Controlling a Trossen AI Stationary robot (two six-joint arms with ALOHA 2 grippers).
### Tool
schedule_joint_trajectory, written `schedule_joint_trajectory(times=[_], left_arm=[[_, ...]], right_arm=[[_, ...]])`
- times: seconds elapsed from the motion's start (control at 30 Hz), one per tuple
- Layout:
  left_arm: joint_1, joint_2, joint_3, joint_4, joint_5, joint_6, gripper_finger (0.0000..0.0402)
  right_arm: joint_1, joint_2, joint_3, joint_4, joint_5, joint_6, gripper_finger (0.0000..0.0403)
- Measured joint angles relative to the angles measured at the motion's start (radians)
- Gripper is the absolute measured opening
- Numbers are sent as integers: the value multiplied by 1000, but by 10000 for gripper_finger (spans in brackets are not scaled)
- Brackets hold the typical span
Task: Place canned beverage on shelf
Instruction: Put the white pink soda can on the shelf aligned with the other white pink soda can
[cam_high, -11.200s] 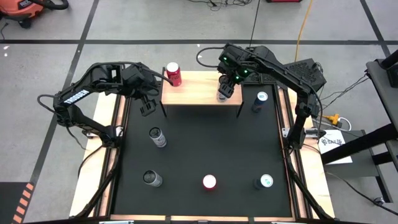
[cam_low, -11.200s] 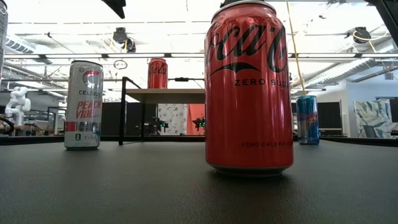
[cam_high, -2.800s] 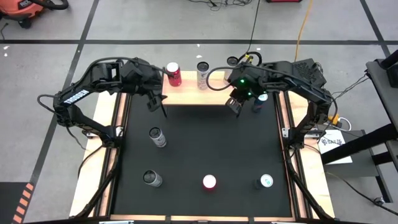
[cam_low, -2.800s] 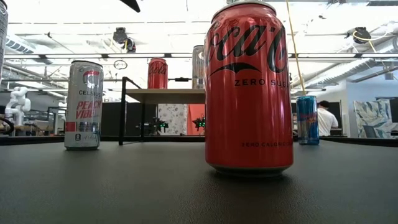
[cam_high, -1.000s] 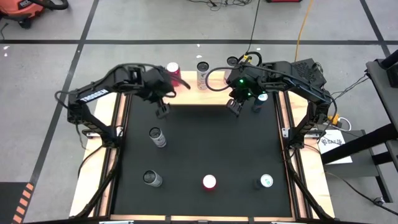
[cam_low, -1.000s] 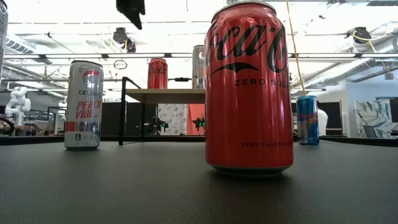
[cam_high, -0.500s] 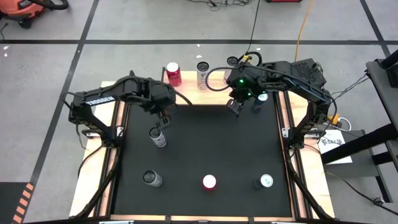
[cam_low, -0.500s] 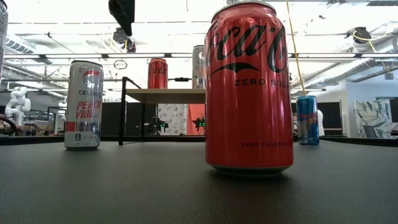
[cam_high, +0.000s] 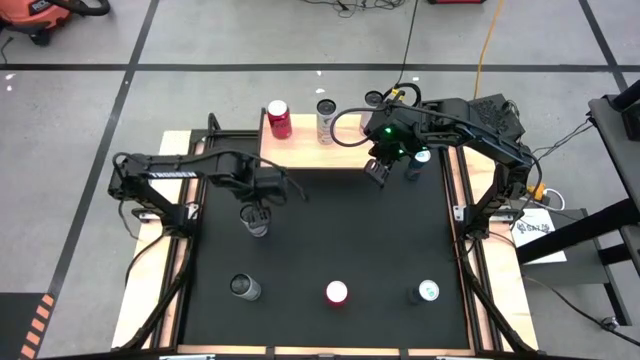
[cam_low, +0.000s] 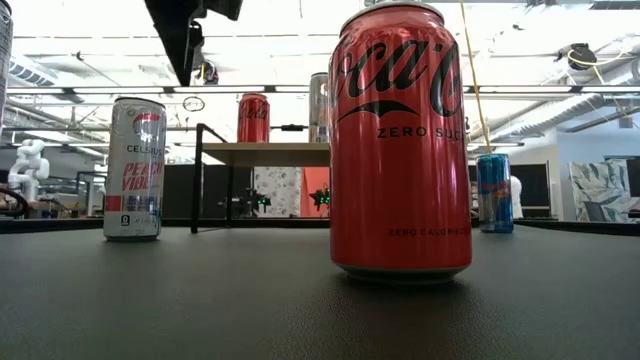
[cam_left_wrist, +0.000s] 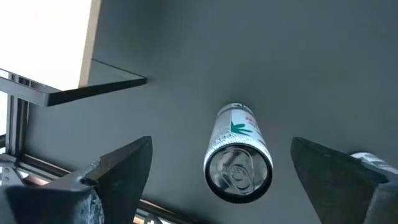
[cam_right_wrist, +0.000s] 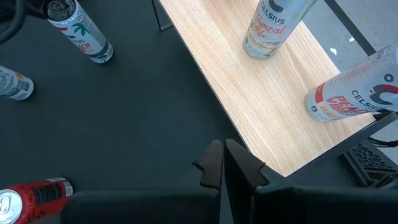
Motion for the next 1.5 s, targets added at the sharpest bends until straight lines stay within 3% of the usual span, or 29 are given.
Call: schedule_joint_trajectory(times=[0.93, 1.5], left_arm=[[-15, -42, -122, 16, 26, 26, 373], [-38, -82, -126, -43, 26, 3, 373]], right_arm=[[2, 0, -1, -6, 2, -1, 0], [2, 5, -1, 35, 1, -48, 0]])
